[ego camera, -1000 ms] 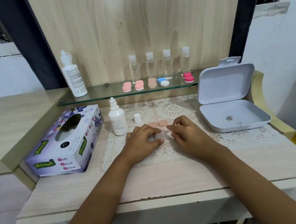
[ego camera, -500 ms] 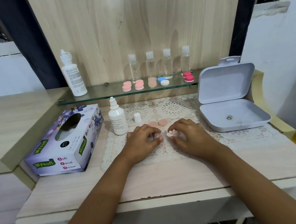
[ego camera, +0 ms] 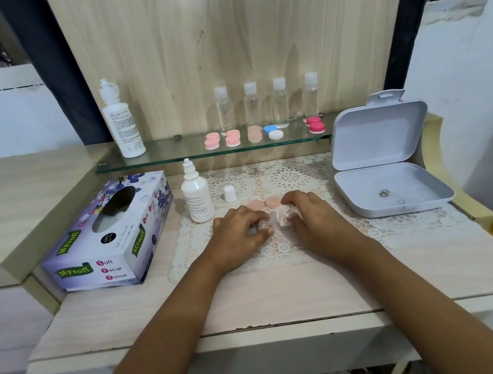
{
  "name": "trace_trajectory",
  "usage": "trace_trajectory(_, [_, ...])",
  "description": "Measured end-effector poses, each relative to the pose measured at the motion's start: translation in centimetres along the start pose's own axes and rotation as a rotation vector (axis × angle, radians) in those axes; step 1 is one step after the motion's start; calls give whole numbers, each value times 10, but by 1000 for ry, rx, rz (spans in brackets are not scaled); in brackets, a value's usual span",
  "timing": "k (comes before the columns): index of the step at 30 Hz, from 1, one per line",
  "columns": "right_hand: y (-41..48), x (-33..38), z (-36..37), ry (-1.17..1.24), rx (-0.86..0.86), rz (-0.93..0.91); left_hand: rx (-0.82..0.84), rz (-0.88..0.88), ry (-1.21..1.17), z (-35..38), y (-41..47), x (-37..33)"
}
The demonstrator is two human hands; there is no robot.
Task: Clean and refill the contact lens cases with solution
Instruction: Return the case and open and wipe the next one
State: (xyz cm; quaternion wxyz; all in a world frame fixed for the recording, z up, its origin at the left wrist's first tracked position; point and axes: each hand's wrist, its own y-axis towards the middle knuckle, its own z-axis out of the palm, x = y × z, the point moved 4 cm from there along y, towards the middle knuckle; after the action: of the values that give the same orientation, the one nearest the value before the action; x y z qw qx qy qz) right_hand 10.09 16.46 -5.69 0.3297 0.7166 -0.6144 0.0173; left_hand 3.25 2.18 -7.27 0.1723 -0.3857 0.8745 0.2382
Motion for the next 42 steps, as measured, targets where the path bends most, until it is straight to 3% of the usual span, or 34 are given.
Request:
trace_trajectory(7, [6, -7, 5, 31, 42, -25, 4, -5, 2, 0, 0, 0])
trace_trajectory(26, [9, -7, 7, -275, 125, -65, 32, -29, 55, -1, -1, -5])
trace_trajectory(42, [3, -7, 8, -136, 61, 31, 13, -21, 45, -2, -4, -7])
